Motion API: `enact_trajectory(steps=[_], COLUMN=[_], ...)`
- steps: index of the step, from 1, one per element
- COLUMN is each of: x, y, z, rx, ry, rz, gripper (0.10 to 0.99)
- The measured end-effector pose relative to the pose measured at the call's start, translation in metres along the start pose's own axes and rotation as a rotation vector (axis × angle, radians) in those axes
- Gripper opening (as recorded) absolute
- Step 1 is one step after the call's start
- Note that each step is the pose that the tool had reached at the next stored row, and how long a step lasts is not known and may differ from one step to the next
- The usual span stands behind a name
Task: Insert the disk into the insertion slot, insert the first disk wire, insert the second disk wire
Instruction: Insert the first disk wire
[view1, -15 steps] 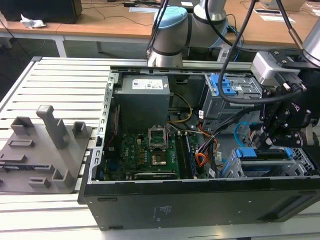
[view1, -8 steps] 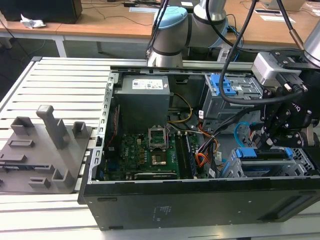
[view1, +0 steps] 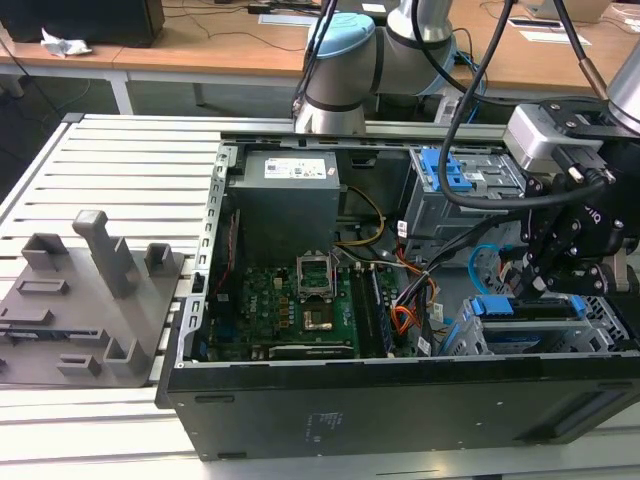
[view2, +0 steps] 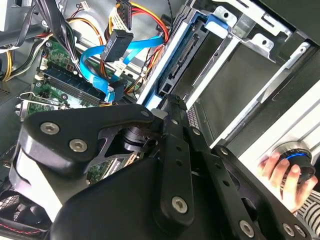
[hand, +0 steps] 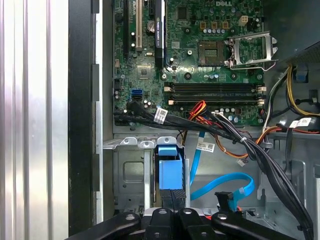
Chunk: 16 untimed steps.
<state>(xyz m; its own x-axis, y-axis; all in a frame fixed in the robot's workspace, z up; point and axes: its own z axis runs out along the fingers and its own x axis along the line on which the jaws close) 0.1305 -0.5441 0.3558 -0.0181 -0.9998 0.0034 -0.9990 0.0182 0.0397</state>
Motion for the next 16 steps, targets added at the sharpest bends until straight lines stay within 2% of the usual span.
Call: enact_trajectory(steps=[2, 4, 5, 6, 7, 10, 11, 12, 16], x=[0.0000, 0.0000, 0.0000, 0.0000, 0.0000, -0.0002, -0.0005, -0.0006, -0.0009], y=[0.0000, 0.0000, -0.0001, -0.0001, -0.0014, -0.0145, -0.0237, -0.0278, -0.0361], z=[0.0000, 0.0000, 0.0000, 0.0000, 0.0000, -0.0006, -0.0009, -0.0011, -0.0014], rx=[0.000, 0.000, 0.000, 0.000, 0.000, 0.000, 0.000, 0.000, -0.001], ry=[0.0000, 0.0000, 0.0000, 0.0000, 0.0000, 0.0000, 0.0000, 0.0000, -0.0001], rz=[0.000, 0.000, 0.000, 0.000, 0.000, 0.000, 0.000, 0.000, 0.000], gripper=[0.114, 0.235, 0.235, 0.302, 0.302, 0.302, 0.302, 0.302, 0.302])
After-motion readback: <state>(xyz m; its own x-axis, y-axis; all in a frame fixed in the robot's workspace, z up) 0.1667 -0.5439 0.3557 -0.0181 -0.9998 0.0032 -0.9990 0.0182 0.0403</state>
